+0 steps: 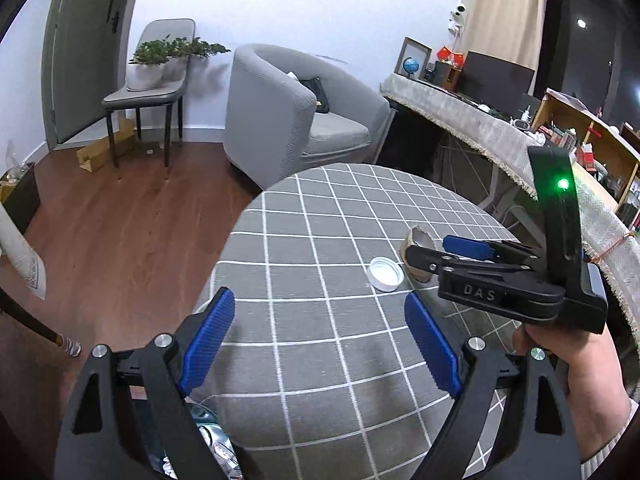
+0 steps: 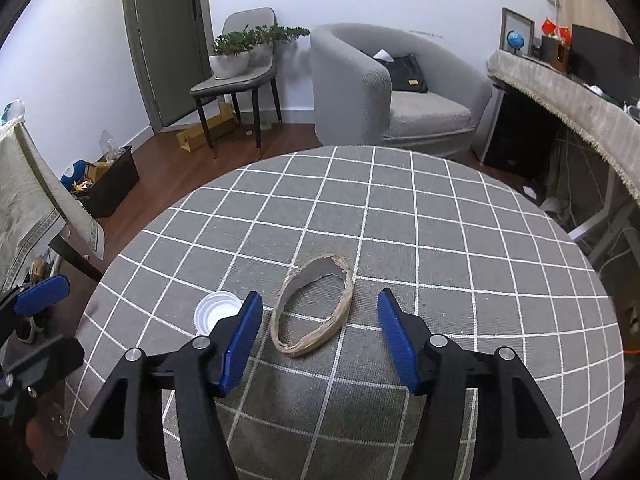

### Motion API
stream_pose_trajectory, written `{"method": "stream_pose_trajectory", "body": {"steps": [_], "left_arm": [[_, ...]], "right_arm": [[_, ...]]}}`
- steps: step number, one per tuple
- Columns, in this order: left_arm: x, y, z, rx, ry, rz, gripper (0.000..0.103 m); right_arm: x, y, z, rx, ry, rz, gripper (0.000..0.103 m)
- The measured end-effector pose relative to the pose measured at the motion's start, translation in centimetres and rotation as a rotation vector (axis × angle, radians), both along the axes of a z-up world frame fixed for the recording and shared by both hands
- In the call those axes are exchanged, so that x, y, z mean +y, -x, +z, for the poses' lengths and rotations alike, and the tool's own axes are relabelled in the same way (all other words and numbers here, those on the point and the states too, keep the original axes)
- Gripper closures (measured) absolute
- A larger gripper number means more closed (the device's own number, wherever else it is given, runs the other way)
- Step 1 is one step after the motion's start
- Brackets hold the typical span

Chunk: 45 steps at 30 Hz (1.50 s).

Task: Collect trash
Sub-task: 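Grasp the brown tape ring with the right gripper while the left grasps the white lid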

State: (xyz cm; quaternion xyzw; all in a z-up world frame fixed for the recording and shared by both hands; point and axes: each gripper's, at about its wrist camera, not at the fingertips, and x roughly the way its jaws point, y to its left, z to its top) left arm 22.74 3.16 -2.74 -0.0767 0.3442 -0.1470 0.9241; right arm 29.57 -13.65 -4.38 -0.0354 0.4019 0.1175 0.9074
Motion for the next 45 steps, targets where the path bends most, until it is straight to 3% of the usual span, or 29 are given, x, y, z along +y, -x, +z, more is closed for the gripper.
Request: {"method": "stream_pose_trajectory", "body": {"steps": [7,12,22,32,41,45], "left_arm": [[-1.2,-1.2,-0.2,0.024,-0.009,-0.011,0.014],[-2.1,-2.1,-0.6,0.046,-0.017,-0.029,0.015],[-6.7,-4.1,-1.6,0.109,-0.097,-0.075,0.016],[-9.7,-6.4,-2.2,0.152,-0.214,-0.048,0.028],[-9.3,-7.5,-2.6,0.169,-0.198,-0.010,0.033],[-9.3,-7.9,-2.4,0.167,-0.171,-0.005,0.048]], "right_arm": [[0.2,-1.1,-0.7,0.053,0.003,0.001,0.046],[0.8,-1.2,-0.7,0.041,0.043,0.026,0.061],[-4.3,-1.4,0.1,0.014,-0.112,-0.009,0.061],[-8.0,-1.4,0.8,0.002,-0.175,-0.034,0.061],[-9.8,-1.6,0.9,0.001,-0.209,-0.055,0.061],[-10.4,-1.4,1.1,-0.004,-0.220,-0.057,0.061]]}}
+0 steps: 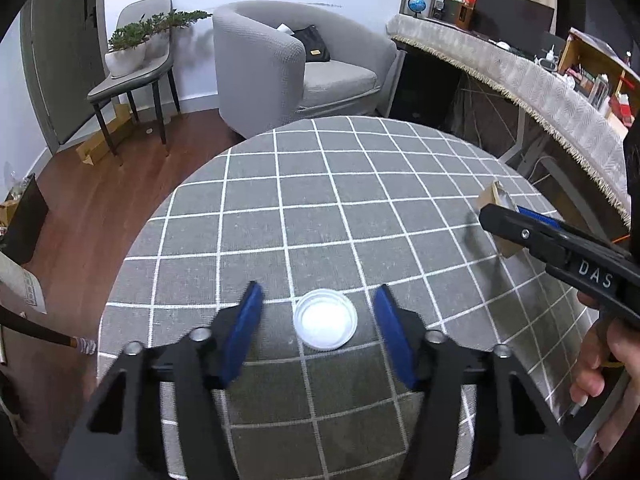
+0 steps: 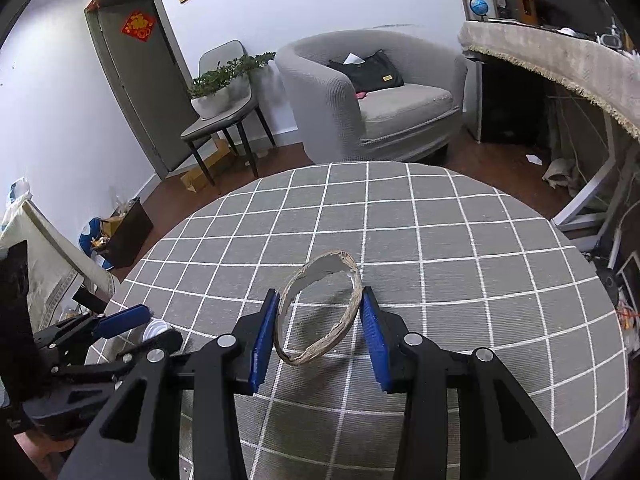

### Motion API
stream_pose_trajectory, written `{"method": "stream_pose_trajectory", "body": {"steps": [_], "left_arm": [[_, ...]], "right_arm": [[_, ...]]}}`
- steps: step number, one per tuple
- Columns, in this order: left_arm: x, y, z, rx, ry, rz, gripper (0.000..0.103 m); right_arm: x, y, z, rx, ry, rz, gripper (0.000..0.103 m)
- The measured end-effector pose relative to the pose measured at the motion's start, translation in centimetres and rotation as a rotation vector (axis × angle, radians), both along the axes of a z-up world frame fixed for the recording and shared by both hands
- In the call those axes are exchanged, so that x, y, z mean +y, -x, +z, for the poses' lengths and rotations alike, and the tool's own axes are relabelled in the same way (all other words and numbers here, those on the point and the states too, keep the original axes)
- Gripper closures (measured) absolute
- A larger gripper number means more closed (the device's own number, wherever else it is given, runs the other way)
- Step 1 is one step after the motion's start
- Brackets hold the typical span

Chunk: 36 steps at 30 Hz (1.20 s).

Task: Collect trash
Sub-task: 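Grasp the brown tape ring with the right gripper while the left grasps the white lid, then carry the tape ring and white lid over the bin with both grippers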

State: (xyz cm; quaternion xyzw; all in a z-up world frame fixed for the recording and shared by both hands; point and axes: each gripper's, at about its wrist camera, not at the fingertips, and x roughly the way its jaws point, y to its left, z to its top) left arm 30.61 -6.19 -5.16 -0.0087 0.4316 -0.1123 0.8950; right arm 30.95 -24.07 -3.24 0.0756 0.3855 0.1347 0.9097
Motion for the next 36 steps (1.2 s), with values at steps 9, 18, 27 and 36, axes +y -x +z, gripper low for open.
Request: {"method": "stream_pose_trajectory", "body": {"steps": [9,18,27,36], "left_arm": [[-1.4,0.4,0.0,-0.013,0.011,-0.025,0.071],[-1.4,2.2,0.4,-0.031,0.058,-0.043,0.071],[-0.9,5.3,1.4,-0.080,0.059,-0.055,0.071],[1.7,9.3,1.8,-0.105,0.044,-0.020,0.071]], "right_arm": [[-0.7,0.7,0.0,0.005,0.011,-0.009,0.061],[-1.3,2.0,1.2,-0.021,0.027,-0.037,0.061],[0.3,3.8,1.4,-0.025,0.046,-0.013,0.061],[2.7,7.4,2.1,-0.052,0.043,0.033,0.061]]}}
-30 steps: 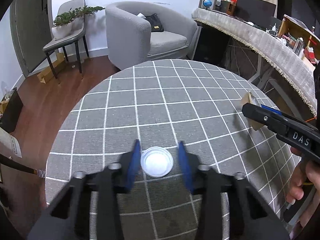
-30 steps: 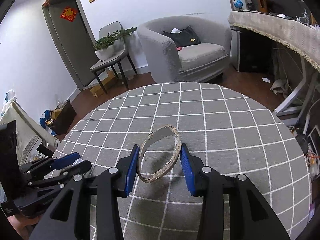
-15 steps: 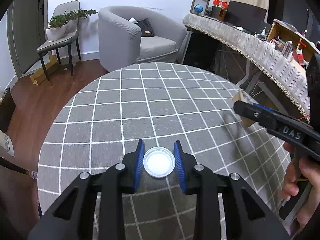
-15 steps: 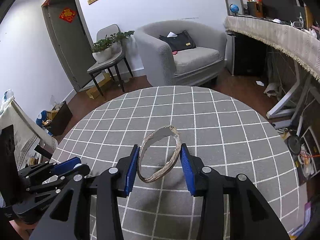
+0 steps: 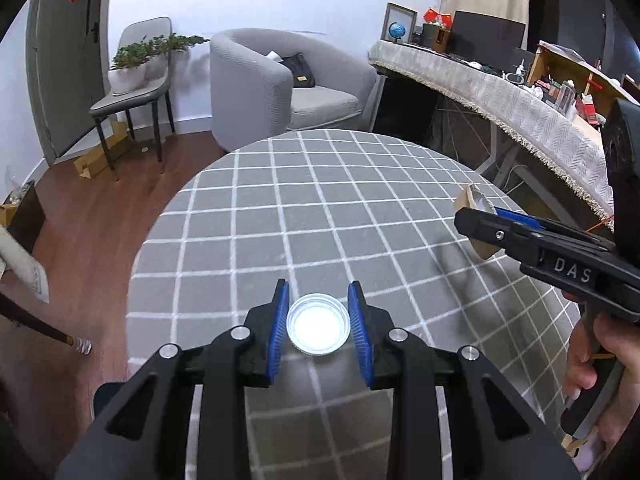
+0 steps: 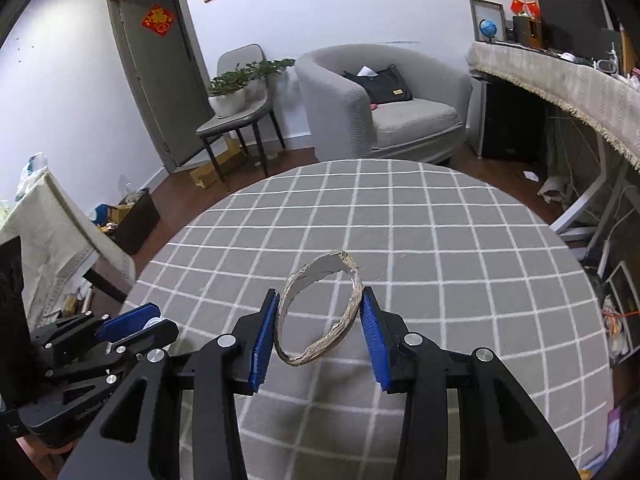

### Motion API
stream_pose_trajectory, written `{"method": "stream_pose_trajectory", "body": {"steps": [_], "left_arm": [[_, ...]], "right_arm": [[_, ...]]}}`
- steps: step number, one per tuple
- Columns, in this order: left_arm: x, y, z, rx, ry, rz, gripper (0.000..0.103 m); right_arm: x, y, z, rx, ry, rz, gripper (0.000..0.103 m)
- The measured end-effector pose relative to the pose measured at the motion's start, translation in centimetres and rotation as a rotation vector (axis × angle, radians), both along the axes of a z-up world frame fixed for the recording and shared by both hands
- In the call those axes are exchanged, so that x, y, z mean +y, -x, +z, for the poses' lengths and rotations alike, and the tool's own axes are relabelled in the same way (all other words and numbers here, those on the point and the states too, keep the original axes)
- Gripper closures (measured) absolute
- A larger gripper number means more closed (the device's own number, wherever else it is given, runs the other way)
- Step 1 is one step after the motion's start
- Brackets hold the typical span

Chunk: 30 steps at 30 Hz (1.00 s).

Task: Collect trash
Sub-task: 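Carry the tape ring and white lid over the bin with both grippers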

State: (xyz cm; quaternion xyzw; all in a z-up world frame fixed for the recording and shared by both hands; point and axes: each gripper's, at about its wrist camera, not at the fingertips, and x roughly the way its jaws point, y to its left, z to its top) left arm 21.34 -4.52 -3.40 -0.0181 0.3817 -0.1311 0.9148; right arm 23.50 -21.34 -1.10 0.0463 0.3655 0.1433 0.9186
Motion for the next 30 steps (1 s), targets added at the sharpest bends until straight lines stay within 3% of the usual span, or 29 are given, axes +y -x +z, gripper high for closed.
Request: {"method": "stream_pose_trajectory", "body": {"steps": [19,30], "left_arm": [[7.7,6.2,1.1,-0.061,-0.025,0.119,0.071],[14.5,7.2,0.2,-0.030,-0.008,0.212,0.071]], "right_arm": [[7.9,4.7,1.0,-0.066,0.024,0.150,0.061],[13.7,5.3,0.4,-0.056,0.025,0.265,0.062]]}}
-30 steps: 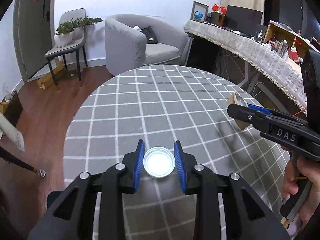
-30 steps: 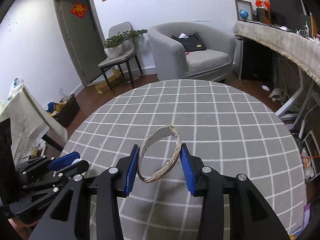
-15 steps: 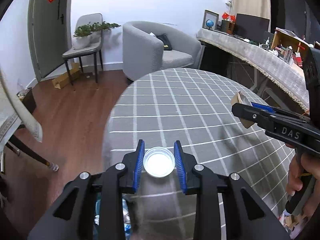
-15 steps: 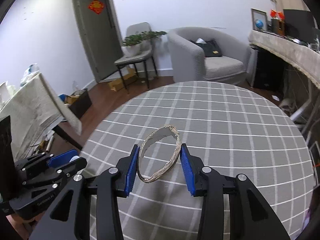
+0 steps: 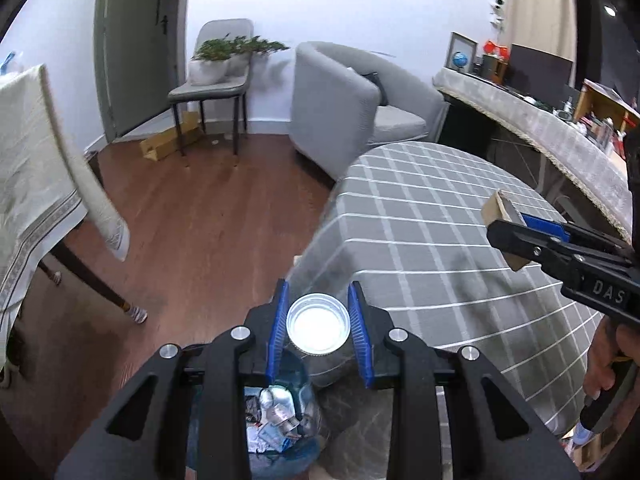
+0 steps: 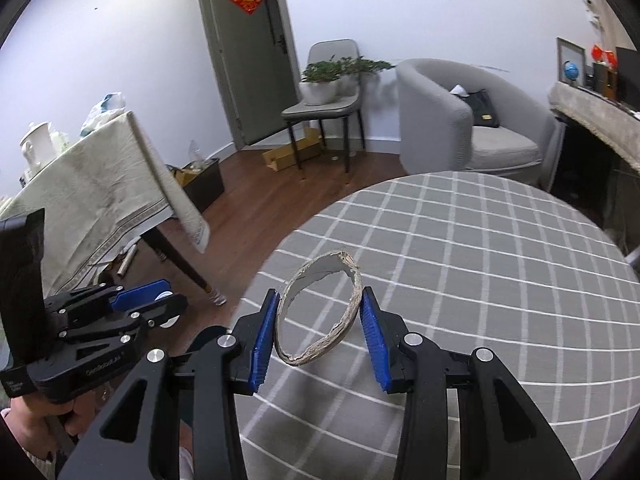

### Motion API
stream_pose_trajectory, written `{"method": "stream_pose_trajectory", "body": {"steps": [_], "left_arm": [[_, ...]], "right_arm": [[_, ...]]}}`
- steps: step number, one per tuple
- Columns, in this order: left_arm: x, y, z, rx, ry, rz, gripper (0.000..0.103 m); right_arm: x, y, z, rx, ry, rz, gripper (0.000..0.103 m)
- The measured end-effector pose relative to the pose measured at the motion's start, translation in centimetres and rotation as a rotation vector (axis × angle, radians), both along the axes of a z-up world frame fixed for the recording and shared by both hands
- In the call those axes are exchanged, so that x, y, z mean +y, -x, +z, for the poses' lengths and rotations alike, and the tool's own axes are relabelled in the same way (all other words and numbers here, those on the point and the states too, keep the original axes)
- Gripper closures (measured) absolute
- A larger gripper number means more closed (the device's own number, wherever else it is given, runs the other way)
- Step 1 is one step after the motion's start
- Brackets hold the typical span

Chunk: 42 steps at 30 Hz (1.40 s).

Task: Collect trash
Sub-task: 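Carry the tape ring and white lid over the bin with both grippers, then open the left gripper to drop the lid while the right lowers and releases the tape ring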

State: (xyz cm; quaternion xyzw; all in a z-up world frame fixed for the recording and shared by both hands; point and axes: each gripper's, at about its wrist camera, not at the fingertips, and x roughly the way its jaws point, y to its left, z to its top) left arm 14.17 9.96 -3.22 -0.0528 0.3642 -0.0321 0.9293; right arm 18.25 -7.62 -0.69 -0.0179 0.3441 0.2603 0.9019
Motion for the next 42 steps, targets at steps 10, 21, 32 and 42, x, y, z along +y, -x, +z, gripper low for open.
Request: {"method": "stream_pose_trajectory", "body": {"steps": [10,21,32,42], "left_arm": [[4.2,0.7,-2.7,0.106,-0.030,0.047,0.070],[7.7,1.7,-7.7,0.273,-0.021,0.040,0.070],[10.5,3.1,-11.7,0.431,-0.025,0.043,0.055],[13.2,4.2,-9.1,0.326,0.004,0.070,0.034]], "right_arm": [[5.2,0.3,-0.4,0.007,-0.001,0.074,0.061],[11.2,0.9,-1.3,0.019,0.002,0.153,0.061],[15.5,1.4,-2.9,0.038,0.040,0.204,0.061],[18.6,1.0,-5.4,0.086,0.073,0.229,0.061]]}}
